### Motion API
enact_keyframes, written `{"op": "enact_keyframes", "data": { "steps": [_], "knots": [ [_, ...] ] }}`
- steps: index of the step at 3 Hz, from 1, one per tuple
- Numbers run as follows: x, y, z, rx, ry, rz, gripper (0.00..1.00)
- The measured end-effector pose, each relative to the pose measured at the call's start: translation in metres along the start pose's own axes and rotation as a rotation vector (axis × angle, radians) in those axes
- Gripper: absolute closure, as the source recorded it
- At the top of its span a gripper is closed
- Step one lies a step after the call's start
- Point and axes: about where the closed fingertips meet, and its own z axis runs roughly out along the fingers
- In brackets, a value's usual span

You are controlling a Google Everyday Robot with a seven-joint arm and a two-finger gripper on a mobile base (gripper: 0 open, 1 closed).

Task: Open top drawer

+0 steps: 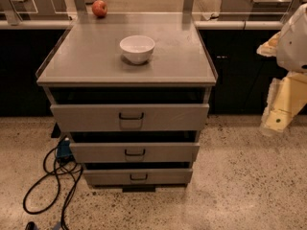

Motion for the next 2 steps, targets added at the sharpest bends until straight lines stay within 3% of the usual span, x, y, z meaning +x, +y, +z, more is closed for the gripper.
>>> {"op": "enact_keyframes", "data": {
  "steps": [2],
  "knots": [
    [0.0049, 0.0005, 0.0048, -0.003, -0.032, -0.006, 0.00]
  ]
}}
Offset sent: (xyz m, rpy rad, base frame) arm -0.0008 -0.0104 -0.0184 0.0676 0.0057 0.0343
